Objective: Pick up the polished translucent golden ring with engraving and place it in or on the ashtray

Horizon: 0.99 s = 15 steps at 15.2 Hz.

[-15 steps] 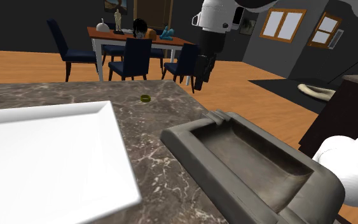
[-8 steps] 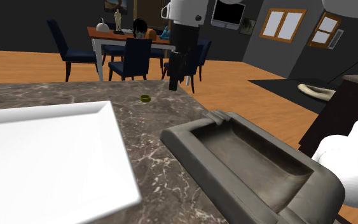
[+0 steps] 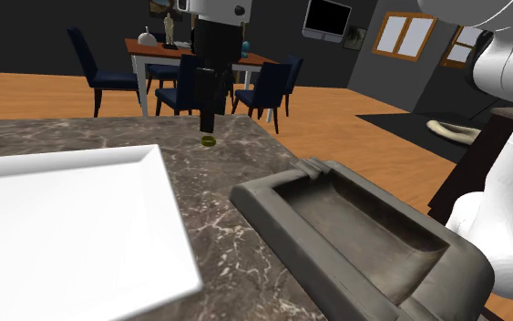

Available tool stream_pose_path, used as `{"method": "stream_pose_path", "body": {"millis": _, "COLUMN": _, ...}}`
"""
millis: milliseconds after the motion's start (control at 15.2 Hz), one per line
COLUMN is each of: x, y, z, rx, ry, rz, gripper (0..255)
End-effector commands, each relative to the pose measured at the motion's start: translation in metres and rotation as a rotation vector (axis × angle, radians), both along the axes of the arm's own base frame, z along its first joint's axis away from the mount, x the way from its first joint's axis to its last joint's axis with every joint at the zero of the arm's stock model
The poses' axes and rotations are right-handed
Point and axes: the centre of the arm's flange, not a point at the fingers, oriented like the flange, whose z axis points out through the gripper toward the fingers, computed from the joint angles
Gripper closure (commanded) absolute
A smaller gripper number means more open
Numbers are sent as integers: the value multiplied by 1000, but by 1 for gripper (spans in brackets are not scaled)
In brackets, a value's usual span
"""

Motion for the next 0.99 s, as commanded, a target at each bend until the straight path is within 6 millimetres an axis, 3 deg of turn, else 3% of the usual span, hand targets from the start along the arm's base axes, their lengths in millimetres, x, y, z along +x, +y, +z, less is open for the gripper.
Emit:
{"method": "stream_pose_path", "body": {"millis": 0, "x": -1, "y": 4, "z": -7, "rx": 1, "ry": 0, "rz": 7, "gripper": 0}}
{"method": "stream_pose_path", "body": {"millis": 330, "x": -1, "y": 4, "z": -37, "rx": 1, "ry": 0, "rz": 7, "gripper": 0}}
{"method": "stream_pose_path", "body": {"millis": 858, "x": -1, "y": 4, "z": -37, "rx": 1, "ry": 0, "rz": 7, "gripper": 0}}
{"method": "stream_pose_path", "body": {"millis": 924, "x": -1, "y": 4, "z": -37, "rx": 1, "ry": 0, "rz": 7, "gripper": 255}}
